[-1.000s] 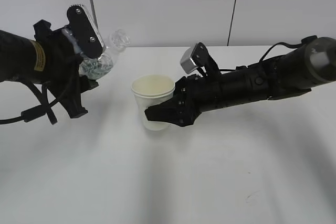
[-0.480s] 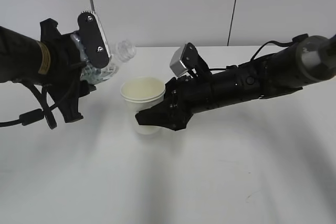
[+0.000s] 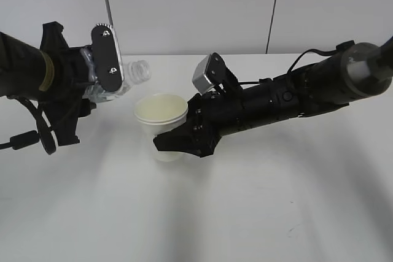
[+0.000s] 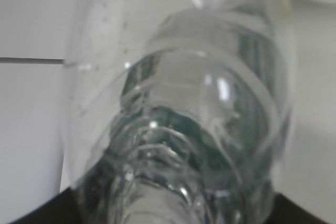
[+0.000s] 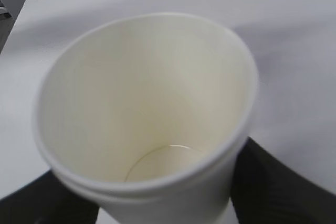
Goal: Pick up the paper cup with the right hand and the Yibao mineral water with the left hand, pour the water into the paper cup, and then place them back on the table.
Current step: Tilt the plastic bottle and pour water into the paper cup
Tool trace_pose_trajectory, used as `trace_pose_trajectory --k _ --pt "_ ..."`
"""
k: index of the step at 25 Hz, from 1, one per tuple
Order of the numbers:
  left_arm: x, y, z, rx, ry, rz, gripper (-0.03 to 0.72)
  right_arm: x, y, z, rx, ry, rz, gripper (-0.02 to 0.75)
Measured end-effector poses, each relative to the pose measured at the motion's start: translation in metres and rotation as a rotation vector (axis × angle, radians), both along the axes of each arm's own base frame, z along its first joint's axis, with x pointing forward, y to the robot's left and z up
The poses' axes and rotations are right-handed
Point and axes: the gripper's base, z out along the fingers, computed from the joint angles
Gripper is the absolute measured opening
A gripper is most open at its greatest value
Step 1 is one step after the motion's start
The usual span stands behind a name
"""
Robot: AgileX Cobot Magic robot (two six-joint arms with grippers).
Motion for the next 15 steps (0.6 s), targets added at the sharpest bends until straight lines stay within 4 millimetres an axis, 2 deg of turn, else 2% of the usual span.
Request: trace_pose_trajectory --k 9,15 --pt "-0.0035 -0.0072 0.0016 0.103 -0.034 -0.066 0.342 0.0003 -0.0002 -0.0002 -0.003 -0.001 -0.003 0.521" --pt "-0.0028 -0.0048 0.0022 0.146 -0.044 -0.069 0.342 0.0001 -0.0002 -0.0004 -0.004 0.0 -0.002 0.521"
